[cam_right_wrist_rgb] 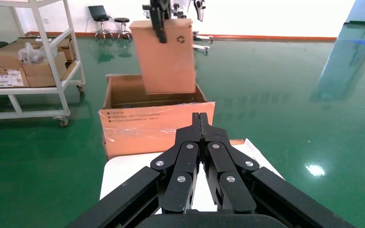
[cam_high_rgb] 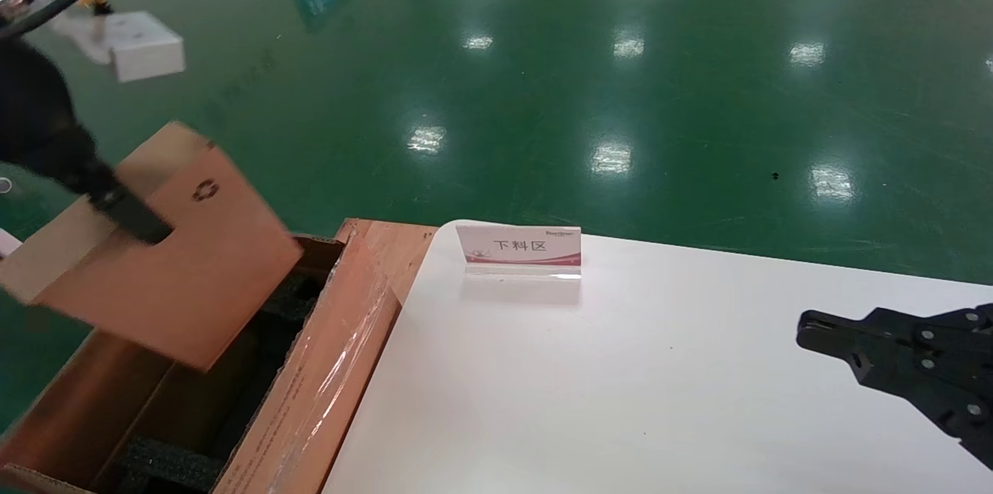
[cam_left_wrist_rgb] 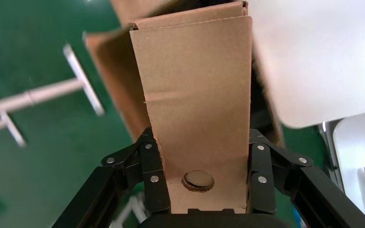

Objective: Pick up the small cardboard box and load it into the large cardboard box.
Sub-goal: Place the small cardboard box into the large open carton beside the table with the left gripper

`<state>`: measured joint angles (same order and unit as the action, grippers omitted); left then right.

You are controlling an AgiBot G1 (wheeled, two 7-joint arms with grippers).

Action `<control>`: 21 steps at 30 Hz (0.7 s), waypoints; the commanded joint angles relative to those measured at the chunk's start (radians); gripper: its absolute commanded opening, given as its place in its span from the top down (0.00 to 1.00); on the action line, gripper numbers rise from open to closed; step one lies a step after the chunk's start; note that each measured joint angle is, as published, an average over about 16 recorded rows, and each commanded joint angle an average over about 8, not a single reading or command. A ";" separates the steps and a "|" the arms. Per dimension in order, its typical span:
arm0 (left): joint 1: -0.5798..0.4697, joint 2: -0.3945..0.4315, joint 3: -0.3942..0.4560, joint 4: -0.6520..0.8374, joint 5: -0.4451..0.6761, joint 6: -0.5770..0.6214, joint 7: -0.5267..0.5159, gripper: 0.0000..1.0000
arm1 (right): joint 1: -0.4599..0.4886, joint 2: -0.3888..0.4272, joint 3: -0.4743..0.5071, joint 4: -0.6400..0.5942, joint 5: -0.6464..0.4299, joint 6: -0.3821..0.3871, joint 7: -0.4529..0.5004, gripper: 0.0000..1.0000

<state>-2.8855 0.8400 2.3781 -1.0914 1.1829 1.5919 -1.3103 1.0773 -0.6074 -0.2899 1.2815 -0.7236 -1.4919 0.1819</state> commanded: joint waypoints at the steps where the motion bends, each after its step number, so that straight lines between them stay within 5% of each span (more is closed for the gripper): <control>1: -0.003 -0.002 0.062 0.014 -0.011 -0.003 0.010 1.00 | 0.000 0.000 0.000 0.000 0.000 0.000 0.000 0.00; 9: 0.027 -0.075 0.163 0.057 -0.049 -0.032 0.038 1.00 | 0.000 0.000 -0.001 0.000 0.000 0.000 0.000 0.00; 21: 0.111 -0.179 0.196 0.086 -0.040 -0.120 0.046 1.00 | 0.000 0.001 -0.001 0.000 0.001 0.001 -0.001 0.00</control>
<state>-2.7716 0.6662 2.5730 -1.0056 1.1417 1.4705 -1.2642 1.0776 -0.6068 -0.2913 1.2815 -0.7227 -1.4913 0.1812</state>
